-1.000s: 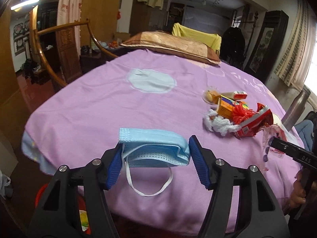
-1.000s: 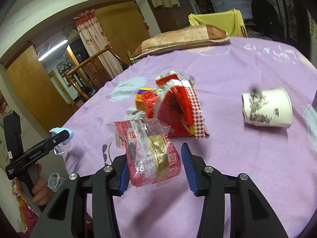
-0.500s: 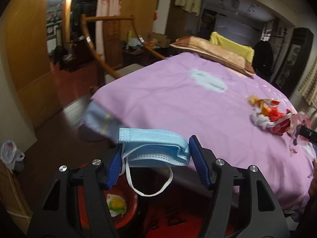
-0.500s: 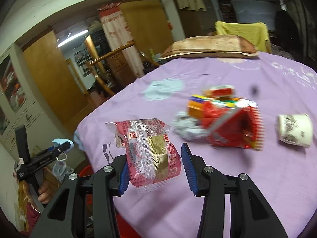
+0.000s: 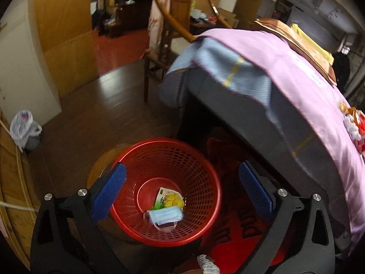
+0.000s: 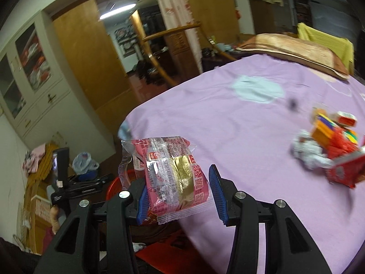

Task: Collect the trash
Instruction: 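Lower the mask and plastic bag into the red wastebasket and open both tools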

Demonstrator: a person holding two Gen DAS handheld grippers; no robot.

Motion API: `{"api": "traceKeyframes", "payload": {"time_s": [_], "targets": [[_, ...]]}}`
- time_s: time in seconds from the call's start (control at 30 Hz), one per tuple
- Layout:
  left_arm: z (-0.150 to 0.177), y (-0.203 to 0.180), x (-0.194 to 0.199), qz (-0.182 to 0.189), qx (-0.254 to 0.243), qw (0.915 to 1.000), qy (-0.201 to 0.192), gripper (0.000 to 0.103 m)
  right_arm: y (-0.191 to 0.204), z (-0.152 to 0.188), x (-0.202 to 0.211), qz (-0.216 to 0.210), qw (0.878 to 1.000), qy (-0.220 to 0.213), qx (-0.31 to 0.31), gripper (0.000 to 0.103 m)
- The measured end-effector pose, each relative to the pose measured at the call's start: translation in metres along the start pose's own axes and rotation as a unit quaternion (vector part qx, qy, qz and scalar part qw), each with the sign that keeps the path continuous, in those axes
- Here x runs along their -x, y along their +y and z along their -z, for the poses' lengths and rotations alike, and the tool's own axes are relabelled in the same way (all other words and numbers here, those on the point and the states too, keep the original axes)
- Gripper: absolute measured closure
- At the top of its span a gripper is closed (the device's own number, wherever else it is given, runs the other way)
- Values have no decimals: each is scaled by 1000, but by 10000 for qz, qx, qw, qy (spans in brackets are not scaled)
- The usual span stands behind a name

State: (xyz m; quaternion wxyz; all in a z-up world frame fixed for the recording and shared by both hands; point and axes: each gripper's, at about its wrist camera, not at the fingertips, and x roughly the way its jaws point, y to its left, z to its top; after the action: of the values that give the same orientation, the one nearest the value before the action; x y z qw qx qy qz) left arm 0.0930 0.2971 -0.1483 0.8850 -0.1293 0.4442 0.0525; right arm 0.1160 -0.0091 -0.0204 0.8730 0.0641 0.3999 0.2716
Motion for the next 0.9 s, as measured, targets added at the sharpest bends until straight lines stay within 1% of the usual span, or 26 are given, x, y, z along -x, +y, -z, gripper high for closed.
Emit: {"api": "traceKeyframes", "payload": {"time_s": [0.07,0.2,0.3,0.43,0.47,0.53,0.57,0.6,0.73,0.9], "targets": [[0,14,1,-100,100,9999,-78,8,18,-2,-10,-74,9998,114,153,56],[0,40,8,-513,275,9979,-290,7,58,-4,-39,-289,9977,423,451,56],[4,56,12,-732,376,9960,-348,7,84,-6,-67,-475,9944,688,652,56],[11,74,13,-898,436,9944,-357,7,126,-7,-110,-725,9877,1030,932,56],[13,79,14,-954,461,9937,-359,7,131,-8,-119,-750,9866,1081,965,56],[13,87,14,-1014,528,9928,-358,7,144,-8,-137,-822,9840,1212,1016,50],[13,90,13,-1024,567,9925,-357,7,149,-8,-145,-854,9828,1277,1030,38],[13,95,14,-1022,620,9922,-351,7,154,-8,-151,-858,9822,1312,1034,29],[15,109,12,-1004,809,9911,-330,7,160,-8,-162,-834,9810,1402,1050,28],[16,112,10,-1003,829,9910,-301,7,157,-9,-162,-817,9814,1410,1017,28]]}}
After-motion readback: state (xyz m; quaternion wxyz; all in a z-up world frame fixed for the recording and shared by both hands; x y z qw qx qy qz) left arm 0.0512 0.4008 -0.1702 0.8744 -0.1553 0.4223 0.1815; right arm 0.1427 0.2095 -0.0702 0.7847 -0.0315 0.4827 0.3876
